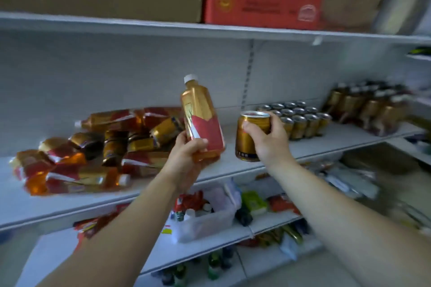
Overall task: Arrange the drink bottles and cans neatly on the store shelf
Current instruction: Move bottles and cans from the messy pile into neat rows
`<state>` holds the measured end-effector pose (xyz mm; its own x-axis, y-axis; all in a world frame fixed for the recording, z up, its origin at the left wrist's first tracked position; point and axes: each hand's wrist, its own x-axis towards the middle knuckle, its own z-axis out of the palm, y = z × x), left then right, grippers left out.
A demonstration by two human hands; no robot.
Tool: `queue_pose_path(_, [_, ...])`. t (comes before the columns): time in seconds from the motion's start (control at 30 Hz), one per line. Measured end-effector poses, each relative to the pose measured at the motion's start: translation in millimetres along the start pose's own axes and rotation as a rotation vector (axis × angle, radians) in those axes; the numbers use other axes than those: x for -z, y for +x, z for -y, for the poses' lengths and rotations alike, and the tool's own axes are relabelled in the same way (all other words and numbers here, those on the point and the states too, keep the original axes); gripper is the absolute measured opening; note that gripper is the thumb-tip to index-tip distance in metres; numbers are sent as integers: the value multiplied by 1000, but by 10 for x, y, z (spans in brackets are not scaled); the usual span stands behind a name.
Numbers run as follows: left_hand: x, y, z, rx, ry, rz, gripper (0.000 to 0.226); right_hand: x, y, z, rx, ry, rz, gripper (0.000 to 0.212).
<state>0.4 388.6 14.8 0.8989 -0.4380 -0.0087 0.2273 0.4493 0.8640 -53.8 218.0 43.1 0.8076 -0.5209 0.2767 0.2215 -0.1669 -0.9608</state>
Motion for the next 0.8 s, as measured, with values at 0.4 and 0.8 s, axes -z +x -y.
queue_pose_path(0.4, [-1982, 758, 1186, 262, 130, 336, 80, 2335, 256, -195, -133, -46, -280, 35])
queue_pose_path(0.8, [-2327, 2353, 1573, 59, 307, 182, 57, 2792, 1854, -884, -187, -151, -236, 47])
